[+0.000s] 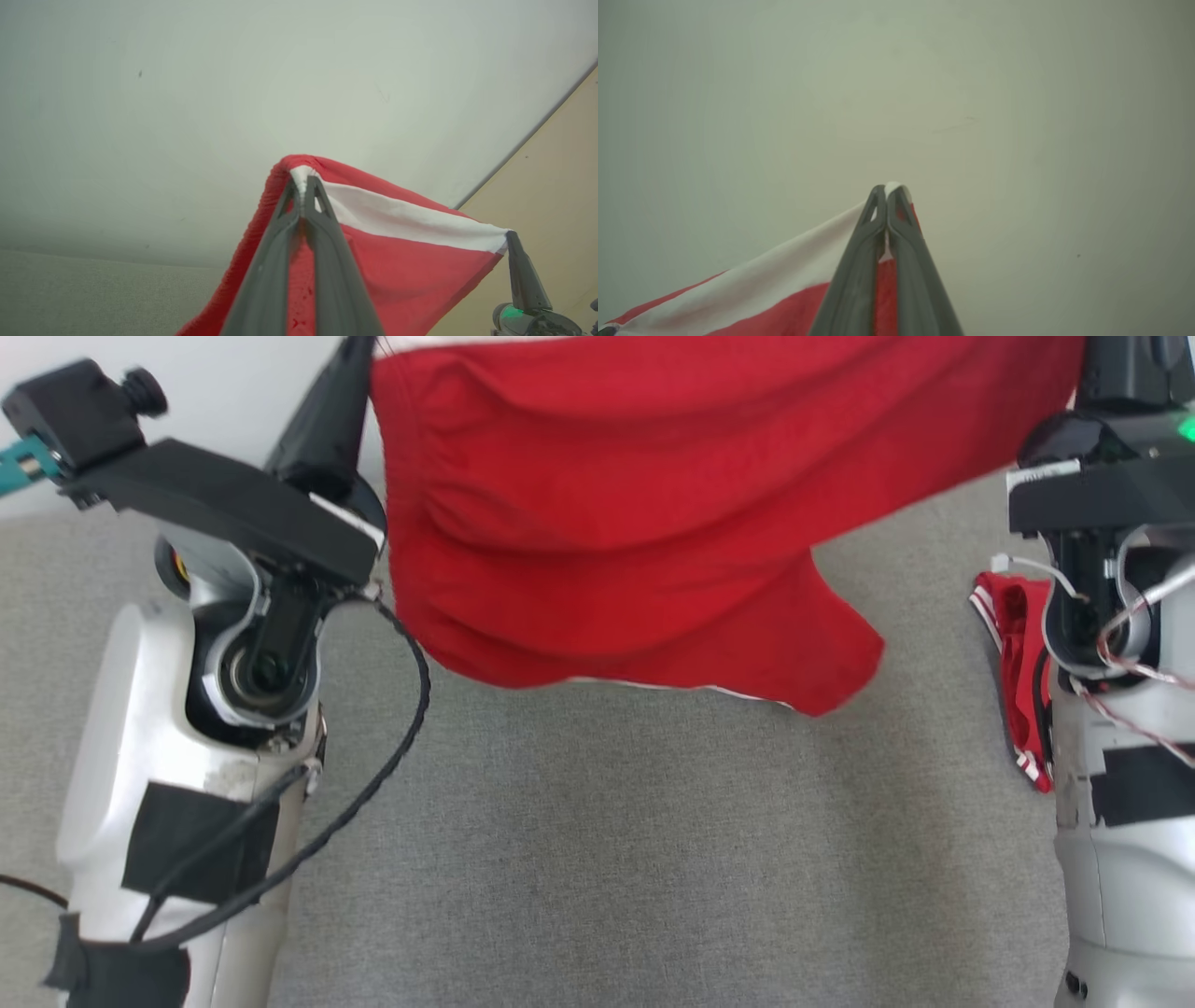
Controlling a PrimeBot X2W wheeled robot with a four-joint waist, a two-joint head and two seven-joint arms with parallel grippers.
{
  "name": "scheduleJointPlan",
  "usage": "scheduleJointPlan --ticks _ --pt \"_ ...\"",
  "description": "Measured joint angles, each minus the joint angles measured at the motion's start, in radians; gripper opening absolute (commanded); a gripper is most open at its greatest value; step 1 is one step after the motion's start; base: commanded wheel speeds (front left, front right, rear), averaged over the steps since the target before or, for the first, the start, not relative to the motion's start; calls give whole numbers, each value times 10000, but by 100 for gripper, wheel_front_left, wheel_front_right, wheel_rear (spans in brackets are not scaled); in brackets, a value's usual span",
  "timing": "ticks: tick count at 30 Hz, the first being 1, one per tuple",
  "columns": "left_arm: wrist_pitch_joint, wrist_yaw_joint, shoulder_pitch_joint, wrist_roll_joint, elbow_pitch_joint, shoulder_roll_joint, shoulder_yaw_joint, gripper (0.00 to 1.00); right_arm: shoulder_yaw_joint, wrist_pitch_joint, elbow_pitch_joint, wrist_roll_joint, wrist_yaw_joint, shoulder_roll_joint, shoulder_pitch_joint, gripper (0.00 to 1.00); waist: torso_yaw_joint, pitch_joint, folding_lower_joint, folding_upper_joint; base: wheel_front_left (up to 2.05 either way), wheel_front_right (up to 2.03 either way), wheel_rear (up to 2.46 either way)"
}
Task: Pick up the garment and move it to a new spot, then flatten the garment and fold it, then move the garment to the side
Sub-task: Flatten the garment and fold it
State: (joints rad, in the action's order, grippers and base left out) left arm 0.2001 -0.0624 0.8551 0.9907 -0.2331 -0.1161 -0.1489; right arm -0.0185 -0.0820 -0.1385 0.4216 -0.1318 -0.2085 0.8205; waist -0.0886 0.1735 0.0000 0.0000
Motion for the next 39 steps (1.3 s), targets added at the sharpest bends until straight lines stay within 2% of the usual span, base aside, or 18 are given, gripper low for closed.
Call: scheduleJointPlan --ticks 5,10,15,19,25,30,34,39 --pt "-573 -282 501 -211 -251 33 -79 0 224 -545 -696 -297 0 -40 637 0 -51 301 0 0 0 0 0" --pt "-1605 -531 1033 -272 -660 96 -90 0 378 -1436 -1509 -763 0 19 1521 0 -123 733 1 0 0 0 0" --pt "-2830 -623 1437 -462 -826 121 -272 0 399 -1781 -1482 -1243 0 119 2236 0 -157 1122 1 1 0 0 0" --pt "-3131 -627 1499 -228 -800 38 -844 0 491 -1816 -1204 -1461 0 36 2313 0 -88 1299 1 1 0 0 0" --pt "-3545 -669 634 176 -430 -581 -2061 0 1346 -1820 -1348 -1223 0 -727 1104 0 154 1208 1 1 0 0 0" --pt "-3751 -671 -594 848 36 -1187 -2871 0 1674 -1636 -583 -541 0 -1486 -365 0 285 919 0 0 0 0 0" --pt "-3806 -669 -1621 1331 491 -1668 -3275 0 1421 -1256 403 -251 0 -1829 -1676 0 356 642 0 1 0 0 0" --pt "-3833 -669 -2826 1758 1177 -2134 -3687 0 685 -477 2000 230 0 -1898 -3425 0 417 314 -2 0 0 0 0"
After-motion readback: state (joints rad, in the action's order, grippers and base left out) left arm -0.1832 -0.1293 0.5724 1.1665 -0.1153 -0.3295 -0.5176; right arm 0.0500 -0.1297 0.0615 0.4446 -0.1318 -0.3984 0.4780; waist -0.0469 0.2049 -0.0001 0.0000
